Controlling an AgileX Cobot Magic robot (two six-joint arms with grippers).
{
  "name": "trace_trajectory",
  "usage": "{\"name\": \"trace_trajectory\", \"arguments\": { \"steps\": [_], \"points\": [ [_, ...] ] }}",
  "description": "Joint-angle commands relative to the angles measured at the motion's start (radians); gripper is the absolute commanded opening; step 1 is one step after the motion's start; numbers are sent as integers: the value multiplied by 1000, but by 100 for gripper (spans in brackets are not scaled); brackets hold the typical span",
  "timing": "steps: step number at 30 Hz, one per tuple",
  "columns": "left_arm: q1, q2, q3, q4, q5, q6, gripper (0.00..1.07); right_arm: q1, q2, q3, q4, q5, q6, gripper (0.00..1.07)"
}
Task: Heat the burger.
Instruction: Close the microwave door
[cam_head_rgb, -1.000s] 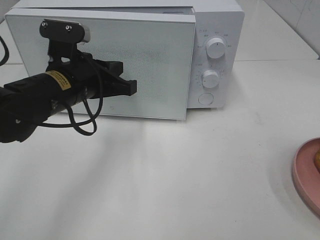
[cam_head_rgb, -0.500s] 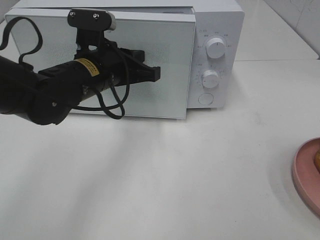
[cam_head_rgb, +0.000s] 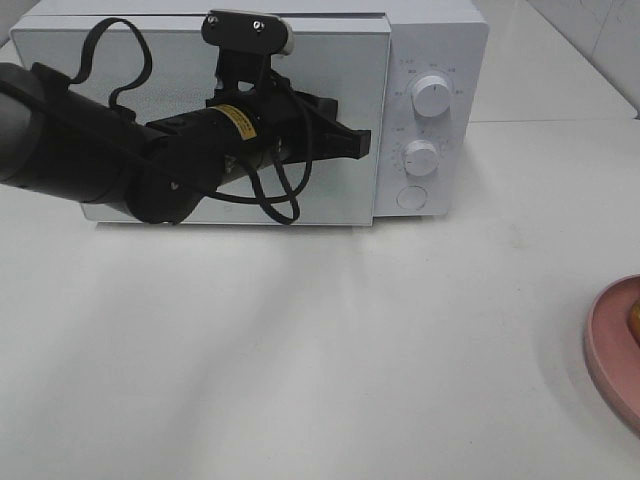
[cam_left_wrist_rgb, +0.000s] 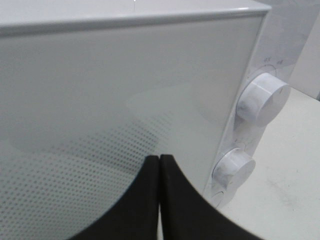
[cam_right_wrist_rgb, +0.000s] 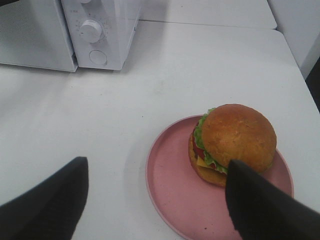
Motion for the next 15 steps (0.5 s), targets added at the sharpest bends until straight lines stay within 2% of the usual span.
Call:
{"name": "trace_trajectory", "arguments": {
  "steps": [1,3,15],
  "points": [
    [13,12,-48,-42,-16,-1,0,-9,-27,2,-1,-16,-1,75],
    [13,34,-91,-42,-17,-1,0,-9,-27,2,-1,-16,-1,75],
    [14,77,-157,-94,-18,-1,0,-9,-27,2,-1,-16,-1,75]
  ]
}}
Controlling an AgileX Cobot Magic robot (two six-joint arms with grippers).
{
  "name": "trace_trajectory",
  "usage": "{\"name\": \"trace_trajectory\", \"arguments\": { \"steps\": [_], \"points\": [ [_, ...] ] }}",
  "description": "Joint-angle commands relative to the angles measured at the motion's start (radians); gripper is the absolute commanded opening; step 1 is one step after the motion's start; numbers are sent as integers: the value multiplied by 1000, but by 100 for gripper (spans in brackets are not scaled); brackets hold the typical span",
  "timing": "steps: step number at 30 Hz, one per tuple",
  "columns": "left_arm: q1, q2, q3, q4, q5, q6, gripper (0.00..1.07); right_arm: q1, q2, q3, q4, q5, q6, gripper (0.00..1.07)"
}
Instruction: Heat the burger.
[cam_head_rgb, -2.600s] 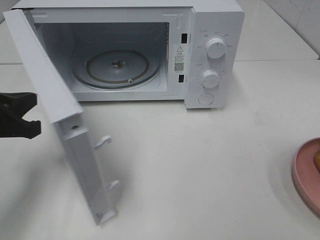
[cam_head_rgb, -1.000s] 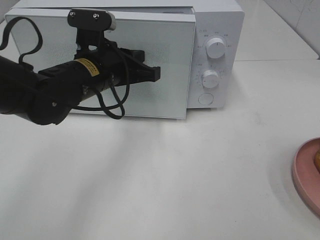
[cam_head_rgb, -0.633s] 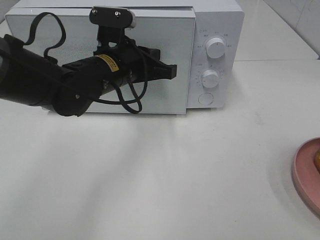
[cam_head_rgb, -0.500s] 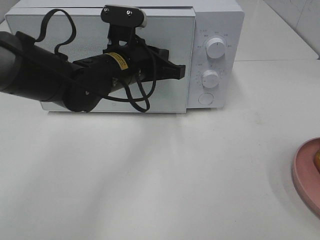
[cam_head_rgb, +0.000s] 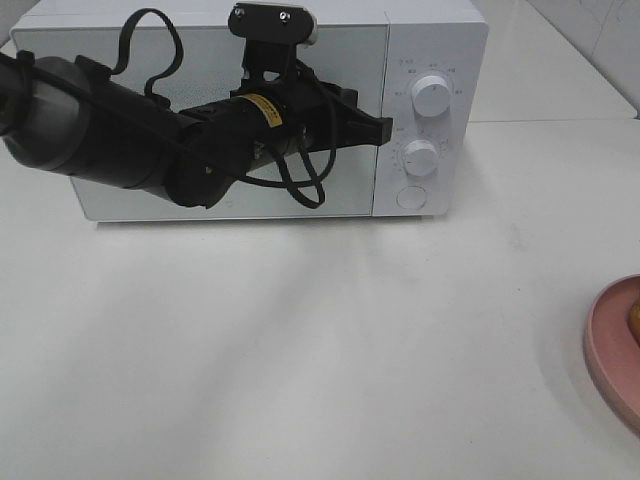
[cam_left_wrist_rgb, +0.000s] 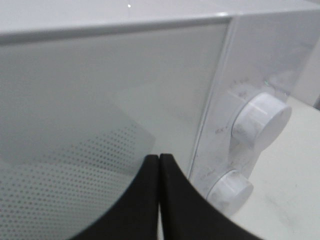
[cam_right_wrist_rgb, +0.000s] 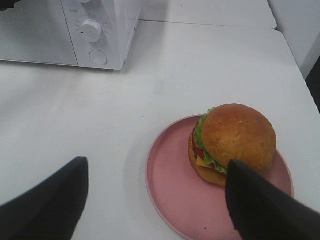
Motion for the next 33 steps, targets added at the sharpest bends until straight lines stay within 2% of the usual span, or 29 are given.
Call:
{"name": "trace_trajectory", "arguments": {
  "steps": [1,7,12,16,20,22,25,27,28,30,31,32,33],
  "points": [
    [24,5,-35,-80,-58,-1,0,-9,-27,2,-1,-16,-1,75],
    [24,11,-51,-78,-54,1,0,-9,-27,2,-1,-16,-1,75],
    [11,1,-50,-42,19,-2,0,-9,-27,2,-1,-16,-1,75],
    [2,-49,-48,3,155,-2,0,-9,-27,2,-1,-16,-1,75],
    [-10,-79,-48,12,240,-2,0,-9,-27,2,-1,-16,-1,75],
    [-21,-113,-48,11,365,-2,0,-9,-27,2,-1,-16,-1,75],
    [-29,-133,-48,10,442,-2,1,-9,-27,2,-1,-16,-1,75],
    [-42,-161,-48,9,558,-2,9,-9,-27,2,-1,-16,-1,75],
    [-42,-161,-48,9,558,-2,9,-9,-27,2,-1,-16,-1,75],
    [-54,-189,-48,7,677,-2,28,-9,-27,2,-1,-16,-1,75],
    [-54,-189,-48,7,677,-2,28,-9,-27,2,-1,-16,-1,75],
    [-59,-208,-48,5,759,-4,52,-9,-27,2,-1,-16,-1,75],
    [-61,-215,-48,3,788,-10,63,-9,-27,2,-1,-16,-1,75]
  ]
}}
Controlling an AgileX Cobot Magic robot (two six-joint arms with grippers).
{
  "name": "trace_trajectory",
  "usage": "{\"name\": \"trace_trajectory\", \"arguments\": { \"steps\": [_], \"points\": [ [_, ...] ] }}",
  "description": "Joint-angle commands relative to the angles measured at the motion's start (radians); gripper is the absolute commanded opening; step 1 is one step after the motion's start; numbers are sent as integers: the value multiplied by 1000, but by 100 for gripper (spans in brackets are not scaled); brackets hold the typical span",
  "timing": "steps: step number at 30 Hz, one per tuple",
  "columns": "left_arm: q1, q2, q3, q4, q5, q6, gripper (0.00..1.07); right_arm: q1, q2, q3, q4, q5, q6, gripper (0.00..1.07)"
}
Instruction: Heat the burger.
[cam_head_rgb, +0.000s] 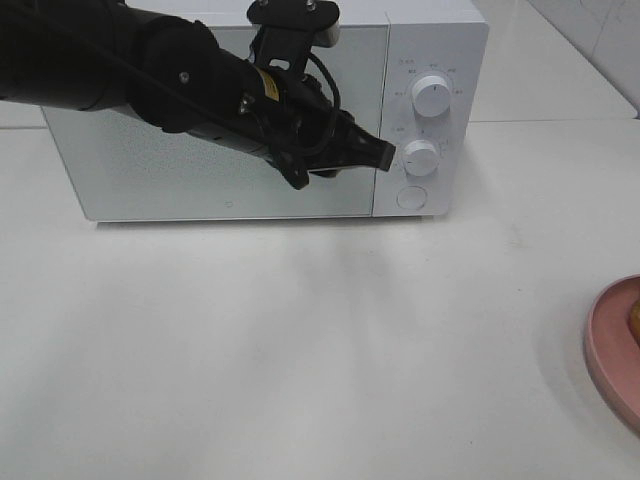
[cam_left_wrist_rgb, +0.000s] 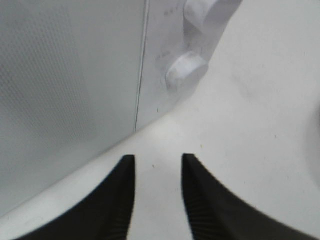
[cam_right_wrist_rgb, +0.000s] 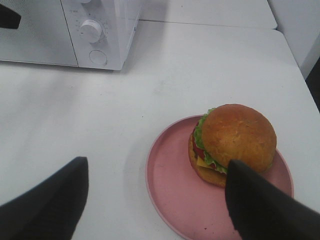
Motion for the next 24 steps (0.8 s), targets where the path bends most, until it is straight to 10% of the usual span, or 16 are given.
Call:
{"name": "trace_trajectory", "arguments": {
  "steps": [1,3,24],
  "points": [
    [-11,-33,-5,-8,95,-10,63,-9,-27,2,-1,-16,-1,75],
    [-12,-54,-5,-35,207,-13,100,-9,-27,2,-1,-16,-1,75],
    [0,-169,-5,-17,860,-6,100,-9,-27,2,-1,-16,-1,75]
  ]
}}
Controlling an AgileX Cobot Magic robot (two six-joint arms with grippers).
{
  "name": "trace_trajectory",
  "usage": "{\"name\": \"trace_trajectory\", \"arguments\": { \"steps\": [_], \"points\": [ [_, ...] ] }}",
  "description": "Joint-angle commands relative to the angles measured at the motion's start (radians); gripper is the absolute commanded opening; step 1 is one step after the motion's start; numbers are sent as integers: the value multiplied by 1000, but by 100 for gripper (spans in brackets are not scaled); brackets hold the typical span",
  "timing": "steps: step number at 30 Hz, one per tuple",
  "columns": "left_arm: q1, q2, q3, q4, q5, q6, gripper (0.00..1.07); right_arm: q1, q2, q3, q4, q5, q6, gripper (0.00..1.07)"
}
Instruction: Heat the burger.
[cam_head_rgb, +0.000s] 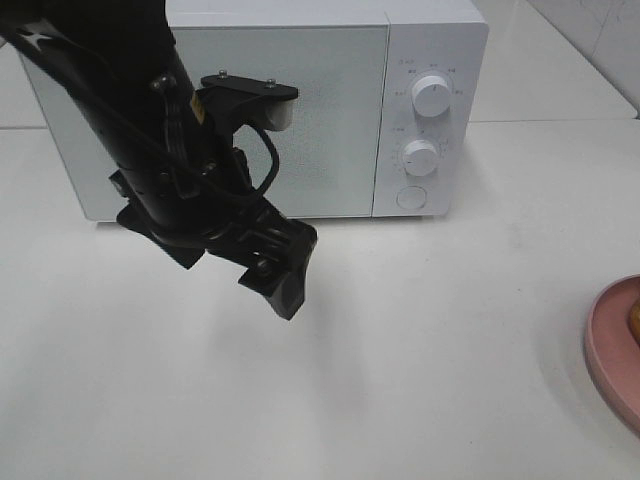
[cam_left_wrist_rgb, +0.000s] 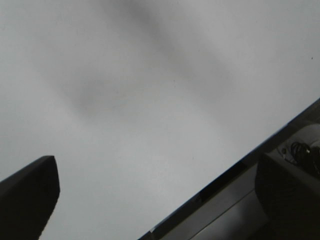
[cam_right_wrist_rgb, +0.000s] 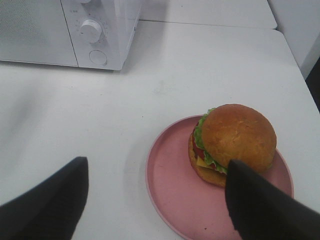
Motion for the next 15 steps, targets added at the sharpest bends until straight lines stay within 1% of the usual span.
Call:
{"name": "trace_trajectory", "arguments": {
  "steps": [1,3,5,6,7,8,9,10,11,13,14,15],
  "points": [
    [23,-32,-4,11,71,1,100,-9,-27,2,-1,-16,-1,75],
    [36,-42,-4,8,80,1,100,-9,-27,2,-1,-16,-1,75],
    [110,-75,-4,-8,125,1,100,-9,-27,2,-1,-16,-1,75],
    [110,-75,-4,-8,125,1,100,-9,-27,2,-1,-16,-1,75],
    [135,-80,-4,-10,140,1,100,-9,-27,2,-1,-16,-1,75],
    [187,-94,-4,-9,168,6,100,-9,-27,2,-1,-16,-1,75],
    [187,-94,-4,-9,168,6,100,-9,-27,2,-1,-16,-1,75],
    [213,-100,-4,-7,182,8,100,-9,-27,2,-1,-16,-1,75],
    [213,-100,-4,-7,182,8,100,-9,-27,2,-1,-16,-1,75],
    [305,-131,-4,-2,240,10,100,-9,-27,2,-1,-16,-1,75],
    [305,-131,-4,-2,240,10,100,-9,-27,2,-1,-16,-1,75],
    [329,-143,-4,-2,251,10,100,-9,-27,2,-1,-16,-1,75]
  ]
}}
